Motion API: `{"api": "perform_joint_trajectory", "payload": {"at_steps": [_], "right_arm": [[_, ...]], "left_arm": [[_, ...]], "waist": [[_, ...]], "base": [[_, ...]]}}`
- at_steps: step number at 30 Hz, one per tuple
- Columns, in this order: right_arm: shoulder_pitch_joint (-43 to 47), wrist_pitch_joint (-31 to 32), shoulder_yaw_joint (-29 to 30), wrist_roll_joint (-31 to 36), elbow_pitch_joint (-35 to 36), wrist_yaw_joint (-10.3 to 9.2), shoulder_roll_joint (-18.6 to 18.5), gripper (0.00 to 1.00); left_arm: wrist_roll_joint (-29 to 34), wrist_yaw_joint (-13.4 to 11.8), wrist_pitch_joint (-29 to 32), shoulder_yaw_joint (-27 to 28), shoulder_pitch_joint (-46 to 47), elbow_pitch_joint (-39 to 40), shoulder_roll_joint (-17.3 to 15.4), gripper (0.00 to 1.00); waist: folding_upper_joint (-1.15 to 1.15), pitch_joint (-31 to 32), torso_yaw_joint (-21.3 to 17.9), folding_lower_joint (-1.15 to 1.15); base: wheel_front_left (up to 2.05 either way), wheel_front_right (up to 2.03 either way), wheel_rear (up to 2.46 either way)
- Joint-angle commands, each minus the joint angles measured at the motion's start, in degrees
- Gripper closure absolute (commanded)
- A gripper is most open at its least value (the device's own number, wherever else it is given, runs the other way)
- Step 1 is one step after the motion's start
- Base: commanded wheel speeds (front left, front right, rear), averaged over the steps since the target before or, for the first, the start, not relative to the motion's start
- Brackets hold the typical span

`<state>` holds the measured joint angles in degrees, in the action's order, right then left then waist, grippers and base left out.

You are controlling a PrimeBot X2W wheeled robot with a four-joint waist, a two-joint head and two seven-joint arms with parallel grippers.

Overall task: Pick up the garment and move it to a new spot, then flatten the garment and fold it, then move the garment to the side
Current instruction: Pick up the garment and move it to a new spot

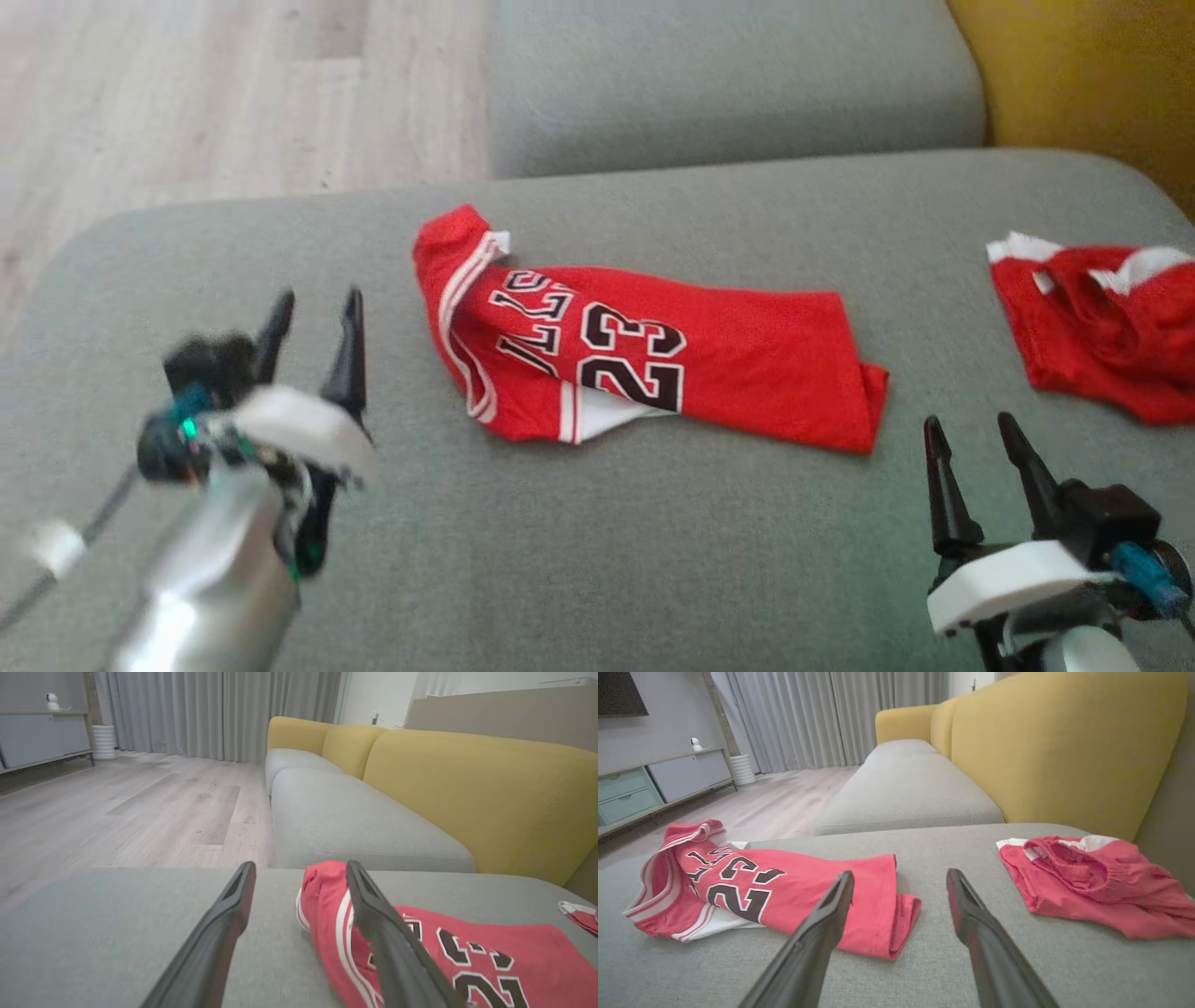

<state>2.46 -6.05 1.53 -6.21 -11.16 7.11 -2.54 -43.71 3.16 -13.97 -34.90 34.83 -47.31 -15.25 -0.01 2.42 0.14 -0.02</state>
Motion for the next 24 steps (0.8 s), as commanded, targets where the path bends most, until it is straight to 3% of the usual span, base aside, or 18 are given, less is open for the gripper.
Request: {"api": "perform_joint_trajectory", "payload": {"at_steps": [1, 17, 24], "right_arm": [[-0.81, -0.21, -1.24, 0.79, 2.83, 0.37, -0.33, 0.0], [3.75, -3.07, -5.67, -2.6, 4.09, 0.37, -0.33, 0.0], [3.71, -4.54, -5.32, -2.88, 1.37, 0.37, -0.33, 0.0]], "left_arm": [[0.88, -1.88, -0.87, 2.62, -1.08, 4.7, -2.28, 0.0], [3.67, -16.38, -1.02, 8.5, -31.97, 36.38, -4.46, 0.0], [4.7, -19.32, -0.37, 7.97, -36.45, 43.62, -5.09, 0.0]], "waist": [[0.01, 1.73, 1.76, 0.02], [0.01, 3.07, 2.7, 0.02], [0.01, 3.51, 3.43, 0.02]], "base": [[0.0, 0.0, 0.0], [0.0, 0.0, 0.0], [0.0, 0.0, 0.0]]}}
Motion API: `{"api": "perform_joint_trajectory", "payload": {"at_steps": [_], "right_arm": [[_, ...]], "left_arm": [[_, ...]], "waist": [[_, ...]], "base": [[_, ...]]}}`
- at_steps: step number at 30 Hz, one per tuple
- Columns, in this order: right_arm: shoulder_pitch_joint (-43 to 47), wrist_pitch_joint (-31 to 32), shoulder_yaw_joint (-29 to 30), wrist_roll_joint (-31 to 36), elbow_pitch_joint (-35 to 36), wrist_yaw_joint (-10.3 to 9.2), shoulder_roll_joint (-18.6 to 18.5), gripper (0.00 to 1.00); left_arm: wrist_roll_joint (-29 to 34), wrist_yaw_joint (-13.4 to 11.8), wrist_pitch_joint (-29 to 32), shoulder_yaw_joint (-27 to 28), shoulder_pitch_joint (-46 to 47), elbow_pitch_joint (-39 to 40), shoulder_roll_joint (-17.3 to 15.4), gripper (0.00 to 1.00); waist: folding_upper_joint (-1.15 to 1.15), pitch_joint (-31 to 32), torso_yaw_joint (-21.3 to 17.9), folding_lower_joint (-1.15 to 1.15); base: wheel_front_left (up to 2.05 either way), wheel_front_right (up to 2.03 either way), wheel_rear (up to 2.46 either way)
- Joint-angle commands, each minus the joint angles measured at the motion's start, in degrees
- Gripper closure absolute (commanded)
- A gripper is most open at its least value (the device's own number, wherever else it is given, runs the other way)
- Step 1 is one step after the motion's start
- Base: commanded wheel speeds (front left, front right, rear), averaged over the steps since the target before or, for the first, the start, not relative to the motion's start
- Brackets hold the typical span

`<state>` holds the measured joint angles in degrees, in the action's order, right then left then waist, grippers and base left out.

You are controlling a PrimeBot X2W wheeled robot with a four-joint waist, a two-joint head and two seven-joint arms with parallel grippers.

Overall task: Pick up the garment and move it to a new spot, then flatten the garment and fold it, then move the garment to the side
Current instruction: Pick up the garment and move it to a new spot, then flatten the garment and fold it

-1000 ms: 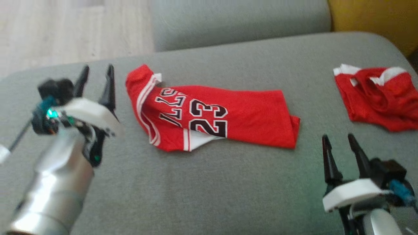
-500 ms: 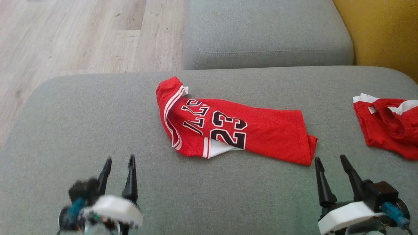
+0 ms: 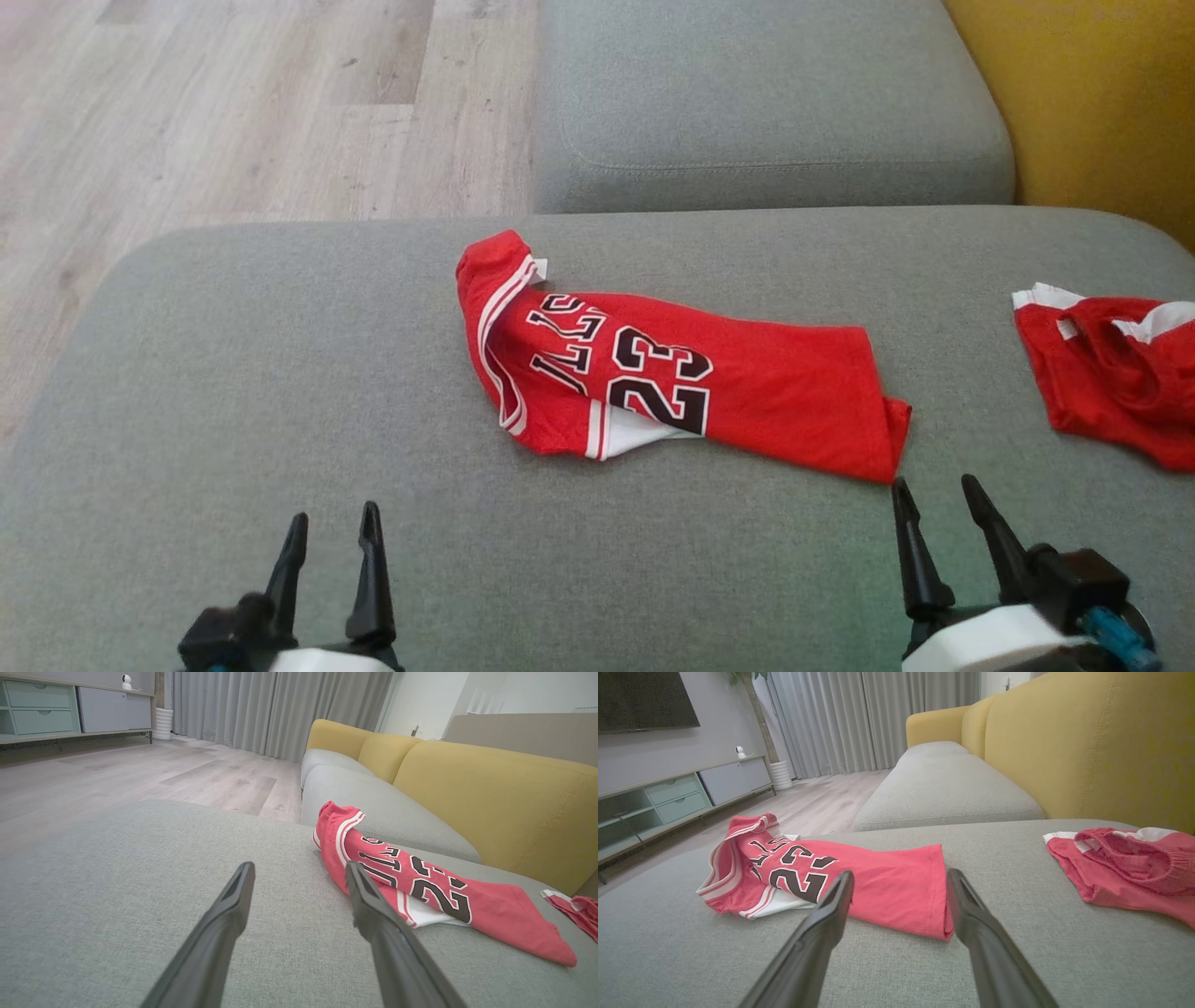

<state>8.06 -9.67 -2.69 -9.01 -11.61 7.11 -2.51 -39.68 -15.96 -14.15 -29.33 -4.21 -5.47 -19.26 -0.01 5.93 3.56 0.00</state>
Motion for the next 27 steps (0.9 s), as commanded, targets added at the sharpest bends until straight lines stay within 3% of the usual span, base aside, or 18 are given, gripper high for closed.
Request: {"api": "perform_joint_trajectory", "payload": {"at_steps": [1, 27], "right_arm": [[-1.96, -1.01, -0.99, 0.01, 1.46, 0.37, -0.37, 0.0], [-3.86, -2.02, 0.07, 0.84, -1.01, 0.37, -0.37, 0.0]], "left_arm": [[0.63, -0.21, -0.04, 2.32, 2.39, 2.01, -1.22, 0.0], [0.01, -0.76, 1.15, 1.48, 2.51, 2.88, -1.41, 0.0]], "waist": [[0.01, 0.02, 0.08, 0.0], [0.01, -1.79, 0.1, 0.0]], "base": [[0.0, 0.0, 0.0], [0.0, 0.0, 0.0]]}}
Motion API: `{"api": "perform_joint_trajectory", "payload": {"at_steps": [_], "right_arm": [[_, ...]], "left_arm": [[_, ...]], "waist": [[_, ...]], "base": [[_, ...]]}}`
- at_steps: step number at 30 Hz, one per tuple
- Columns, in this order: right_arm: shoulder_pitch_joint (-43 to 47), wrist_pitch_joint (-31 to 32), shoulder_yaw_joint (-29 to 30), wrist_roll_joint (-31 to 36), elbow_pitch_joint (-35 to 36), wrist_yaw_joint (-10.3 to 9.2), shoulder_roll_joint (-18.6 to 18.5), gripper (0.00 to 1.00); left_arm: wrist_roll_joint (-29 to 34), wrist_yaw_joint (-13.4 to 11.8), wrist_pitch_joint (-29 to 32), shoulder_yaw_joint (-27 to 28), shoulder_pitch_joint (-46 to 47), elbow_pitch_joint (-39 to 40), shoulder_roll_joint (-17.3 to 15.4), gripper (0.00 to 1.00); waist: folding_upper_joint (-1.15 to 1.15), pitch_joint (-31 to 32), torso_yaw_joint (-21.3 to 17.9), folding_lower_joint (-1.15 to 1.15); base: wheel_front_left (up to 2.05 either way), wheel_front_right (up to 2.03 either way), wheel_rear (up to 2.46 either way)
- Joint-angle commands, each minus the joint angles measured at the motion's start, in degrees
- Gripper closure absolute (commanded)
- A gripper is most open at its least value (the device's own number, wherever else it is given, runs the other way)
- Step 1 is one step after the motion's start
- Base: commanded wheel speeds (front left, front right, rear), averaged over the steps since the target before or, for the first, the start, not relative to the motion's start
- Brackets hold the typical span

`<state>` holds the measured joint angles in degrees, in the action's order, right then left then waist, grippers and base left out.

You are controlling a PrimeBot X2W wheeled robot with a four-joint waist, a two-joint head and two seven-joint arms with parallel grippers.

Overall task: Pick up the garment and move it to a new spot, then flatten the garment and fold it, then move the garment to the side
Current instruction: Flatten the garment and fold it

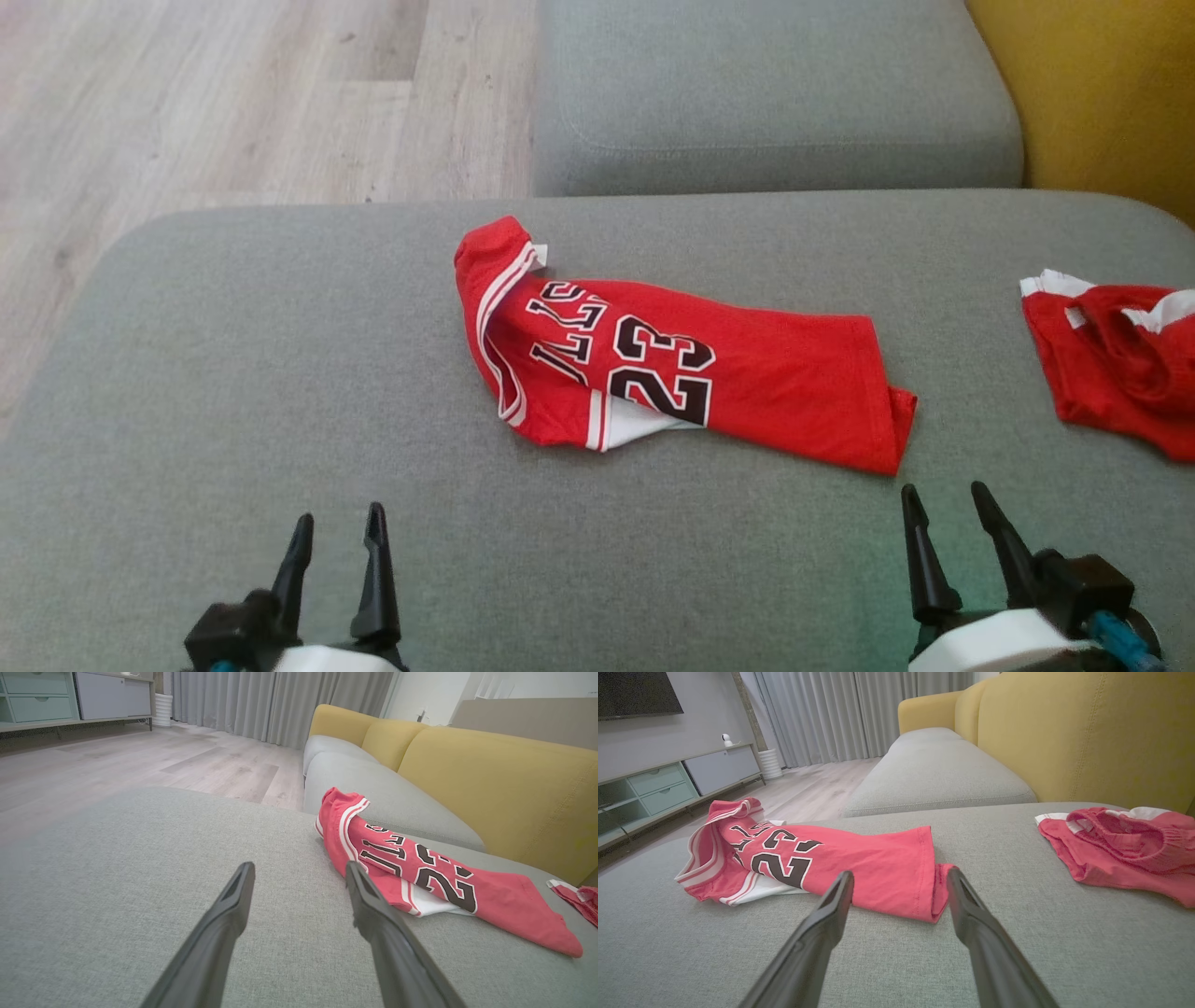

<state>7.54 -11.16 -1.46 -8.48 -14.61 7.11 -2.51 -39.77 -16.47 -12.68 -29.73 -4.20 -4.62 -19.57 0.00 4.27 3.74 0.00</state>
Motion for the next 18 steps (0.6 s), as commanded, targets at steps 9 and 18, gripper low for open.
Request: {"api": "perform_joint_trajectory", "payload": {"at_steps": [9, 18], "right_arm": [[-6.01, 0.45, -1.54, 1.58, 3.82, 0.37, -0.37, 0.0], [-10.02, 0.87, -2.72, 2.17, 4.82, 0.37, -0.37, 0.0]], "left_arm": [[2.11, 2.93, 4.04, -4.58, 9.31, -2.11, 2.35, 0.0], [0.45, 9.28, 7.5, -9.02, 19.46, -15.82, 10.22, 0.0]], "waist": [[0.0, -3.95, -1.88, 0.0], [0.0, -10.06, -7.41, 0.0]], "base": [[0.0, 0.0, 0.0], [0.0, 0.0, 0.0]]}}
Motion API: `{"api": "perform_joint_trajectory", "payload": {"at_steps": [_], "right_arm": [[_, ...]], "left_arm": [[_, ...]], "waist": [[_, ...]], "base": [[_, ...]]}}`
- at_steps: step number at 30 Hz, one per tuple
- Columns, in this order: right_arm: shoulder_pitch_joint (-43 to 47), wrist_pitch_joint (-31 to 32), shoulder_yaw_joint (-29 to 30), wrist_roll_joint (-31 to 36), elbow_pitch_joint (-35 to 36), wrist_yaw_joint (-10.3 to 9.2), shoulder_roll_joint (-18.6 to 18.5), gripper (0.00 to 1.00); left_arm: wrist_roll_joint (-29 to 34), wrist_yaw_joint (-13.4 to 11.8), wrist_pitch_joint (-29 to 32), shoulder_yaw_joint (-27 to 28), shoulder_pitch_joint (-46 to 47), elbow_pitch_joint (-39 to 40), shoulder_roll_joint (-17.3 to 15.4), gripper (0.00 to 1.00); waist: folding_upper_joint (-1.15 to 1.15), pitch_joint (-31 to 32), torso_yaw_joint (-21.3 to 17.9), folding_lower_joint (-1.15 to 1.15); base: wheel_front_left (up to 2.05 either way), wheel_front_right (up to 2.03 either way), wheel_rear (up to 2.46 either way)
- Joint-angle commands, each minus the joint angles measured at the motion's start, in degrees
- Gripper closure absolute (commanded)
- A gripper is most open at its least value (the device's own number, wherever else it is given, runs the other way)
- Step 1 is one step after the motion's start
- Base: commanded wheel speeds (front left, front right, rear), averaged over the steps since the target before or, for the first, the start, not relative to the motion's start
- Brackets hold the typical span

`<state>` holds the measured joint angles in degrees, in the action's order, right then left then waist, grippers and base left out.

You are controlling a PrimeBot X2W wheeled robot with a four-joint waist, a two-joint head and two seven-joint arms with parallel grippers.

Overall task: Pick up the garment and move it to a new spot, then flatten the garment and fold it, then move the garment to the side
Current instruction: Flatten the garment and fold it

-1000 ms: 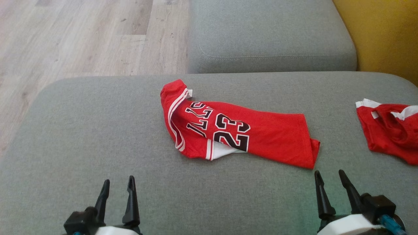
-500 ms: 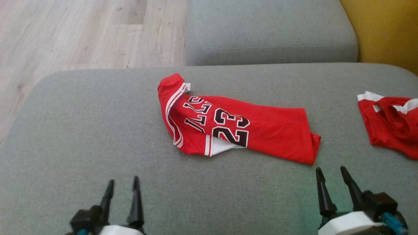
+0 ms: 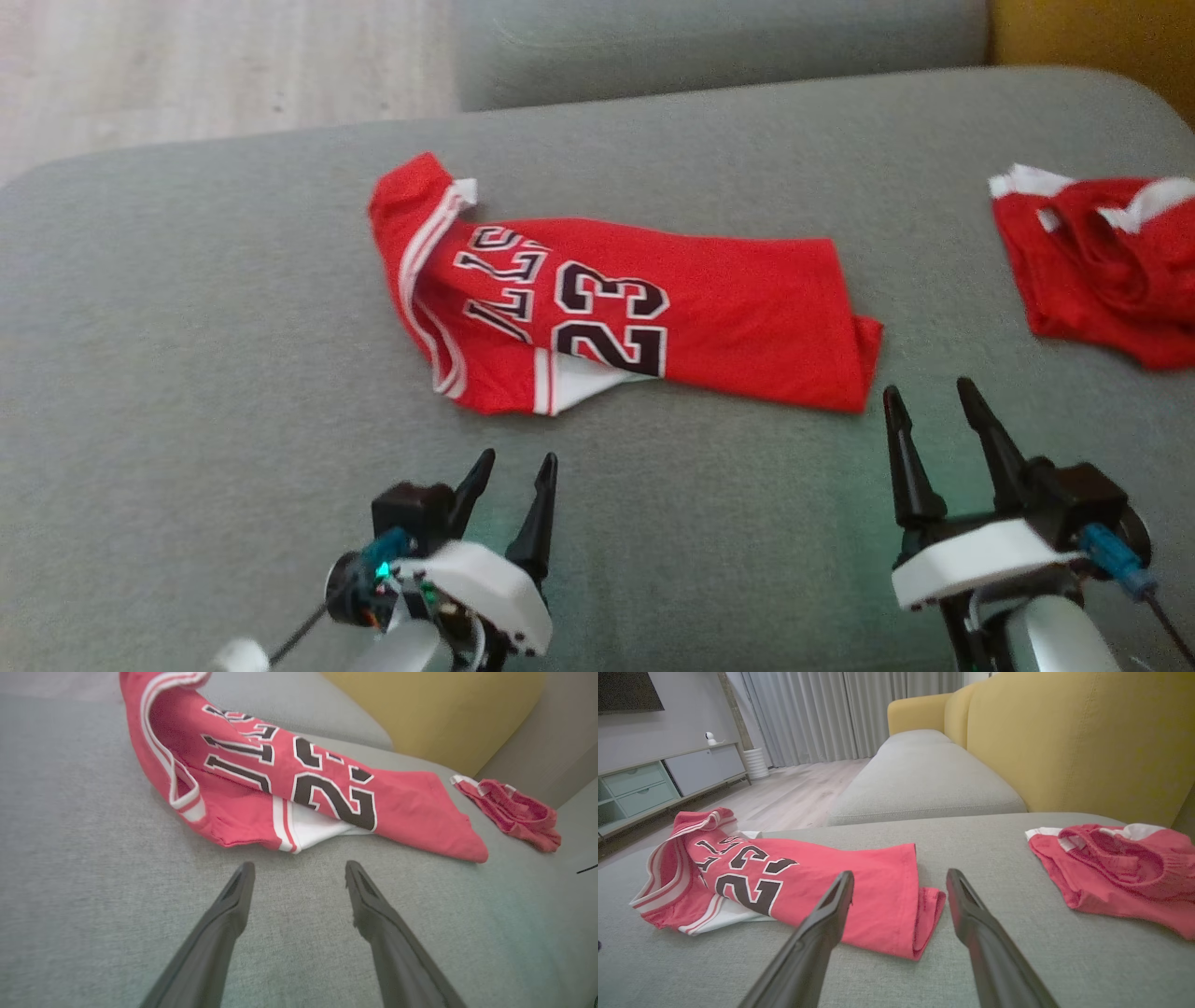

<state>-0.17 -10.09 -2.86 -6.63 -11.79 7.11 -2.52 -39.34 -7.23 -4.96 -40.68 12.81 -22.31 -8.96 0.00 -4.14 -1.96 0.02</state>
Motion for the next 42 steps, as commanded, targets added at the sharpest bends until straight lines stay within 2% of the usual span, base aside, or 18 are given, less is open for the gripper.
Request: {"api": "perform_joint_trajectory", "payload": {"at_steps": [1, 7, 16, 17, 19, 26, 32, 38, 42], "right_arm": [[-2.64, -0.29, -1.23, 0.38, 1.99, 0.37, -0.36, 0.0], [-4.17, -0.84, -0.89, 0.36, 1.48, 0.37, -0.36, 0.0], [-5.29, -1.81, -1.26, -0.17, 0.23, 0.37, -0.36, 0.0], [-5.38, -1.9, -1.34, -0.26, 0.07, 0.37, -0.36, 0.0], [-5.41, -2.1, -1.22, -0.3, -0.21, 0.37, -0.36, 0.0], [-4.32, -2.53, 0.42, -0.04, -0.89, 0.37, -0.36, 0.0], [-3.04, -2.77, 2.3, 0.2, -1.2, 0.37, -0.36, 0.0], [-1.52, -2.58, 3.0, 0.05, -1.12, 0.37, -0.36, 0.0], [-0.54, -2.5, 3.4, -0.15, -1.15, 0.37, -0.36, 0.0]], "left_arm": [[-0.75, 0.5, 0.34, 2.14, 3.36, -0.14, 0.35, 0.0], [-4.59, 2.57, 0.87, 4.66, 8.29, -9.82, 2.87, 0.0], [-8.75, 4.29, -1.34, 8.69, 14.05, -18.57, 4.31, 0.0], [-8.77, 4.33, -1.58, 8.83, 14.58, -19.51, 4.31, 0.29], [-8.68, 4.6, -2.16, 8.85, 15.43, -21.12, 4.37, 1.0], [-6.74, 5.98, -6.5, 7.82, 16.56, -21.93, 4.36, 1.0], [-3.62, 5.88, -8.97, 6.94, 15.23, -15.44, 2.48, 1.0], [-1.11, 3.16, -7.37, 6.82, 11.28, -0.13, -4.0, 1.0], [-0.56, 0.18, -1.2, 7.03, 6.16, 12.4, -11.5, 1.0]], "waist": [[0.0, -2.11, -2.3, -0.02], [0.0, -4.13, -5.63, -0.02], [0.0, -5.16, -8.33, -0.02], [0.0, -5.14, -8.54, -0.02], [0.0, -5.02, -8.81, -0.02], [0.0, -3.22, -7.59, -0.02], [0.0, 0.14, -4.43, -0.02], [0.0, 3.81, -2.12, -0.02], [0.0, 5.08, -1.59, -0.02]], "base": [[0.0, 0.0, 0.0], [0.0, 0.0, 0.0], [0.0, 0.0, 0.0], [0.0, 0.0, 0.0], [0.0, 0.0, 0.0], [0.0, 0.0, 0.0], [0.0, 0.0, 0.0], [0.0, 0.0, 0.0], [0.0, 0.0, 0.0]]}}
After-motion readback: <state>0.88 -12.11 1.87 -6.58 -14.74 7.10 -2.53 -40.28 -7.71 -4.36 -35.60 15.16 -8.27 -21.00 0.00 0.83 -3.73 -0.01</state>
